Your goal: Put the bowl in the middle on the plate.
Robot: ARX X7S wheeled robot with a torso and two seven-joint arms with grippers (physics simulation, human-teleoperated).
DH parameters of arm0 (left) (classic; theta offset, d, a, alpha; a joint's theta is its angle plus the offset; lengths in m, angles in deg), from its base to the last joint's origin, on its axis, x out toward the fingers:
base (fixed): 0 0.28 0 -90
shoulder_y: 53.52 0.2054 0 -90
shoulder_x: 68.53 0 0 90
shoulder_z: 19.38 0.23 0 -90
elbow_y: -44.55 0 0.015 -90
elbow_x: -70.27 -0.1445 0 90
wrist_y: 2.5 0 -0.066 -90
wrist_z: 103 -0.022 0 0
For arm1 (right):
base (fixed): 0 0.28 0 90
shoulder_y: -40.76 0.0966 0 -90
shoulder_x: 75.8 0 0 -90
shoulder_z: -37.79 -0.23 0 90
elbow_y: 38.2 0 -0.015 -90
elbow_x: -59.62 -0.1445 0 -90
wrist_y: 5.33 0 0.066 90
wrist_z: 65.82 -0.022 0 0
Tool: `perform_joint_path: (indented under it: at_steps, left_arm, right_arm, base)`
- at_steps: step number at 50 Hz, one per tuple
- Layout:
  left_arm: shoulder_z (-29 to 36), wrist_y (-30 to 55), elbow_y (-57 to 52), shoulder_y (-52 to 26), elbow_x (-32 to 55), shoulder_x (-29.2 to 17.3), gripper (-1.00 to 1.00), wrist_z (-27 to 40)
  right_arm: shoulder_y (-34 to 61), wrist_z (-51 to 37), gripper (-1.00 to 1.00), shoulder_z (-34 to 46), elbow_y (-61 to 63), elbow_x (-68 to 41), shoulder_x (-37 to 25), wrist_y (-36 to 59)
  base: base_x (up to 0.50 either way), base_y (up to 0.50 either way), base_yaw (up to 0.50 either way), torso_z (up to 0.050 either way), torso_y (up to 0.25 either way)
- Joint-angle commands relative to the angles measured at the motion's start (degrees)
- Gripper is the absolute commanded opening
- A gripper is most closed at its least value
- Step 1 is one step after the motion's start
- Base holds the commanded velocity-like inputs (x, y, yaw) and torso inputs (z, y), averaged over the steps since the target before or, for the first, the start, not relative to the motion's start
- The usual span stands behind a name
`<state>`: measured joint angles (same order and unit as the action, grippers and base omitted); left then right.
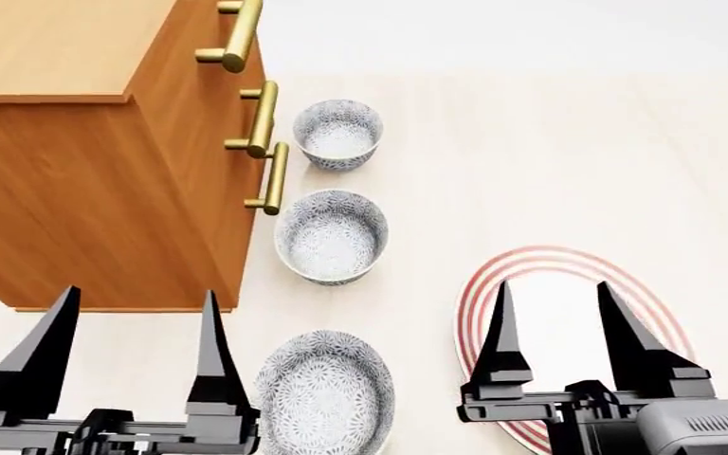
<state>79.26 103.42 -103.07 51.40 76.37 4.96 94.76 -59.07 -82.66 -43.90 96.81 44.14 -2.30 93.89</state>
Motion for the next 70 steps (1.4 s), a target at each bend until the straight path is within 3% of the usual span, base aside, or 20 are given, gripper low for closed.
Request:
perform_joint_path:
  at_steps: [1,7,12,17,19,21,23,28,38,49,51,55,67,70]
  left_arm:
    - [0.02,-0.22,-0.21,-0.05,0.64,-0.39,1.0,0.45]
    - [0.13,0.01,0.3,-0.35,0.63,-0.55,1.0,0.76]
    - [-0.16,-0.34,0.97,-0.31,0.96,-0.75,1.0,0.91]
    - [0.3,0.13,0.74,-0.73,0.45,-0.99,1.0,1.14]
    - [0.39,0.18,1.02,-0.71,0.62,-1.11,1.0,1.15]
    - [0.94,0.3,1.07,-0.78,0.36,-1.24,1.0,1.12]
    - [1.23,0.2,1.51,-0.92,0.33,-1.23,1.0,1.16]
    - [1.55,0.71,1.87,-1.38,0.18,-1.39,1.0,1.45]
    - [1.6,1.12,1.89,-1.67,1.06,-1.67,1.0,1.84]
    - [2.16,1.35,2.54,-2.06,1.58,-1.92,1.0,2.13]
    - [2.32,1.24,3.07,-2.24,1.43,-1.92,1.0,2.23]
    - [2.13,1.14,3.28,-2.3,1.85,-2.04,1.0,2.36]
    - [2.35,1.26,3.67,-2.67,2.14,-2.46,1.0,2.83]
    - [2.18,1.43,3.74,-2.68,2.24,-2.64,1.0,3.03]
  right_arm:
    - [0.08,-0.48,1.0,0.38,0.07,-0.32,-0.45,-0.09]
    - [0.27,-0.82,1.0,0.23,0.31,-0.81,-0.73,0.07]
    - [7.29,-6.45,1.0,-2.87,6.69,-3.66,-1.69,14.8]
    - [20.8,-7.45,1.0,-7.35,10.22,-22.24,-4.56,32.15]
    - [29.34,-11.9,1.0,-11.04,8.69,-36.72,-5.49,42.05]
    - [35.08,-16.71,1.0,-12.83,5.48,-44.31,-5.05,47.0]
    - [41.79,-17.58,1.0,-9.68,4.18,-44.33,-7.01,51.36]
    - [53.77,-25.85,1.0,-11.17,-3.08,-60.28,-5.96,60.0]
    - [65.3,-29.56,1.0,-5.89,-15.38,-64.02,-4.75,66.13]
    - [78.05,-21.25,1.0,6.23,-30.81,-56.79,-3.88,70.27]
    - [79.15,-25.22,1.0,3.56,-34.71,-59.23,-1.37,70.74]
    - [85.97,-25.09,1.0,6.66,-44.85,-60.9,0.11,76.8]
    - [93.77,-22.33,1.0,10.0,-66.58,-64.28,4.91,79.48]
    - [96.09,-17.92,1.0,13.38,-69.48,-63.79,5.2,78.94]
  base:
    - [0.0,0.0,0.0,0.0,0.0]
    - [0.0,0.0,0.0,0.0,0.0]
    - [0.0,0.0,0.0,0.0,0.0]
    - [0.0,0.0,0.0,0.0,0.0]
    - [0.0,0.0,0.0,0.0,0.0]
    - [0.0,0.0,0.0,0.0,0.0]
    - [0.0,0.0,0.0,0.0,0.0]
    - [0.0,0.0,0.0,0.0,0.0]
    - [0.0,0.0,0.0,0.0,0.0]
    - [0.0,0.0,0.0,0.0,0.0]
    - [0.0,0.0,0.0,0.0,0.0]
    - [0.0,0.0,0.0,0.0,0.0]
    - [0.0,0.0,0.0,0.0,0.0]
    - [0.0,0.0,0.0,0.0,0.0]
